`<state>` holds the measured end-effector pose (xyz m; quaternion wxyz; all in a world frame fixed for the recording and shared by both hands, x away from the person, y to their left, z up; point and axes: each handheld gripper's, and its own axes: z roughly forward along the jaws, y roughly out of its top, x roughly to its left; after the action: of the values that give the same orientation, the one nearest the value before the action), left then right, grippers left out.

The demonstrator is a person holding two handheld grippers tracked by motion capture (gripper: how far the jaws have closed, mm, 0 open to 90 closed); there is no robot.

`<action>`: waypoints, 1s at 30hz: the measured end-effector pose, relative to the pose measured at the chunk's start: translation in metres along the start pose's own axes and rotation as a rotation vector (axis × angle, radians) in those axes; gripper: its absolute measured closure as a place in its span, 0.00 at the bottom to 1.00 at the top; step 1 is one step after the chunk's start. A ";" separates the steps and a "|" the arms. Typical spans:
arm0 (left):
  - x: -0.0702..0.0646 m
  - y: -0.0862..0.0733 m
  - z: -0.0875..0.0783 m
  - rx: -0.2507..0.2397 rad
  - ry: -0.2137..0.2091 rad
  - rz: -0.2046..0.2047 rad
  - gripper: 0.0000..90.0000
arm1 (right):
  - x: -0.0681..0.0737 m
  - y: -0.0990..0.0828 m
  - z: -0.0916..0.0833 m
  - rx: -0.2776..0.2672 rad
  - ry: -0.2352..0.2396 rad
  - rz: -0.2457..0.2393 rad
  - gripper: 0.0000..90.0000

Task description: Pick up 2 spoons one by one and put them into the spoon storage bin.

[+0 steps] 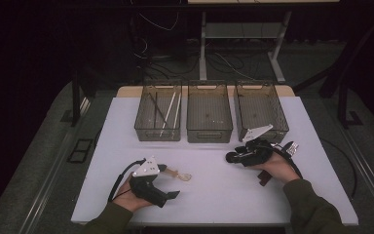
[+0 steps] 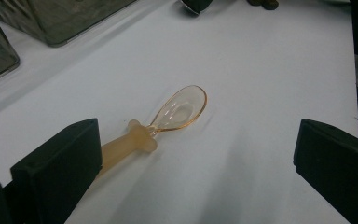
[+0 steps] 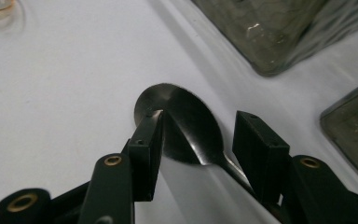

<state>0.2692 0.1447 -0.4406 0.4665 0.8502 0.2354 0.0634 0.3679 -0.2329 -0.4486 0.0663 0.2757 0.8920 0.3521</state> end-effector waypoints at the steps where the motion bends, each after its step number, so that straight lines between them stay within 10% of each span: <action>1: 0.000 0.000 0.000 -0.001 0.000 0.000 0.00 | 0.000 0.000 0.000 0.001 0.006 -0.007 0.61; 30: 0.000 0.000 0.000 0.005 0.002 0.006 0.00 | 0.003 -0.003 -0.011 -0.003 0.036 -0.178 0.93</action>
<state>0.2692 0.1446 -0.4404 0.4638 0.8521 0.2335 0.0650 0.3606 -0.2399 -0.4420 0.0817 0.1886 0.9136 0.3510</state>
